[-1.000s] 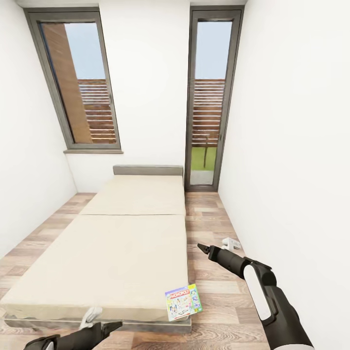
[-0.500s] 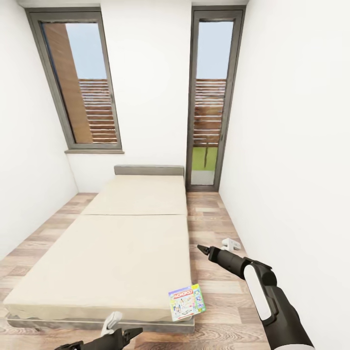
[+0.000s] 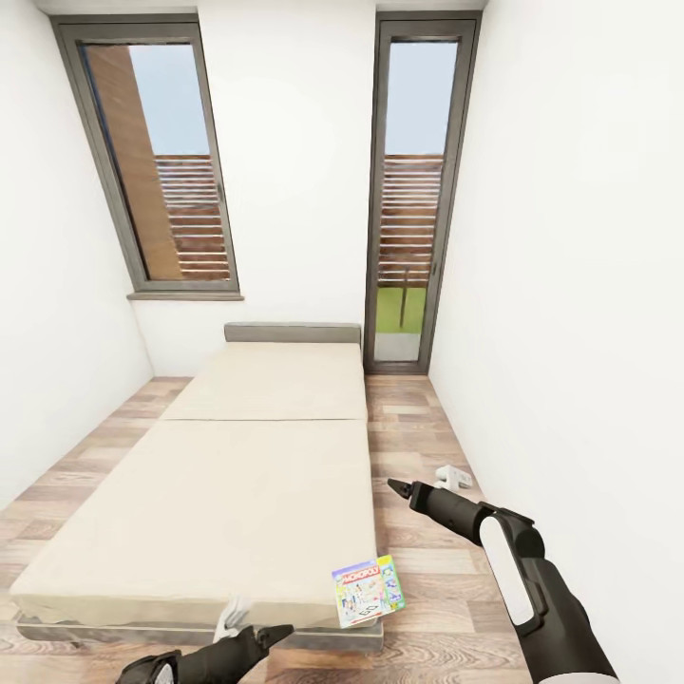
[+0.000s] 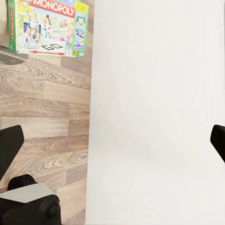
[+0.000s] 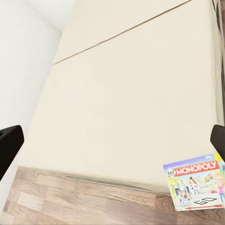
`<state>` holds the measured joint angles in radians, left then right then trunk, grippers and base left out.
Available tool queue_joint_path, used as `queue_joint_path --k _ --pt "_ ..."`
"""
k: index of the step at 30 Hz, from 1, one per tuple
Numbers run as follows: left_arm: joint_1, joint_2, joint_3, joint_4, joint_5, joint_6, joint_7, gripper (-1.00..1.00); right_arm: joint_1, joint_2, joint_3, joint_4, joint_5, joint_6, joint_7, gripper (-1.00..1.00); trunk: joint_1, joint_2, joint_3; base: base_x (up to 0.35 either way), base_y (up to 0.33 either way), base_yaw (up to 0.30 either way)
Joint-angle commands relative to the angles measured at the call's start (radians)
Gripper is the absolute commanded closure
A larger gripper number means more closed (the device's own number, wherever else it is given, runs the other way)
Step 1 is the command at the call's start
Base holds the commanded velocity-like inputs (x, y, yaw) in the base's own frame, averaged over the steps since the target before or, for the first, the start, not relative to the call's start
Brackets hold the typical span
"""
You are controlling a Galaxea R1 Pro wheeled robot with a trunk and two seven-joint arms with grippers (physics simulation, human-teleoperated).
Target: Put all the toys in the child's room - the three board games (two on the bed and one on the table), the two jigsaw puzzles on the table, and the tennis ball on the table - inside the toy box on the table in the child's room.
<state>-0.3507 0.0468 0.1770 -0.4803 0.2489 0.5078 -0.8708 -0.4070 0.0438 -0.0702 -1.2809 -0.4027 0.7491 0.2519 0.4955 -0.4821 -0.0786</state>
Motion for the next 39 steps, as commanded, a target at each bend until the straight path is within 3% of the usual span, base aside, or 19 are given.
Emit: queue_joint_path --k 1,18,24,29,33,39 --pt "-0.003 -0.001 0.002 0.000 0.005 0.008 -0.001 -1.00 -0.001 0.001 -0.003 -0.001 0.002 0.008 0.006 -1.00 0.001 -0.002 -0.002 0.000 0.002 0.000" --pt "-0.017 -0.005 0.005 -0.013 0.009 0.010 -0.006 -1.00 -0.001 -0.002 -0.003 -0.017 0.001 0.037 0.012 -1.00 0.001 -0.002 -0.002 0.000 0.000 0.000" --pt "-0.023 -0.035 0.006 -0.022 0.017 0.010 -0.004 -1.00 -0.001 -0.002 -0.004 -0.066 0.002 0.078 0.025 -1.00 0.001 -0.002 -0.002 0.000 0.000 0.000" --pt "-0.025 -0.068 0.005 -0.020 0.017 0.004 0.010 -1.00 -0.001 -0.004 -0.007 -0.142 0.002 0.101 0.081 -1.00 0.020 -0.037 -0.018 0.000 0.000 0.000" --pt "-0.025 -0.075 0.005 -0.019 0.020 0.003 0.029 -1.00 -0.001 -0.005 -0.007 -0.160 0.002 0.109 0.144 -1.00 0.035 -0.065 -0.030 0.000 0.000 0.000" --pt "-0.025 -0.075 0.005 -0.018 0.022 0.008 0.034 -1.00 -0.001 0.003 -0.005 -0.166 0.001 0.109 0.173 -1.00 0.058 -0.107 -0.049 0.000 0.000 0.000"
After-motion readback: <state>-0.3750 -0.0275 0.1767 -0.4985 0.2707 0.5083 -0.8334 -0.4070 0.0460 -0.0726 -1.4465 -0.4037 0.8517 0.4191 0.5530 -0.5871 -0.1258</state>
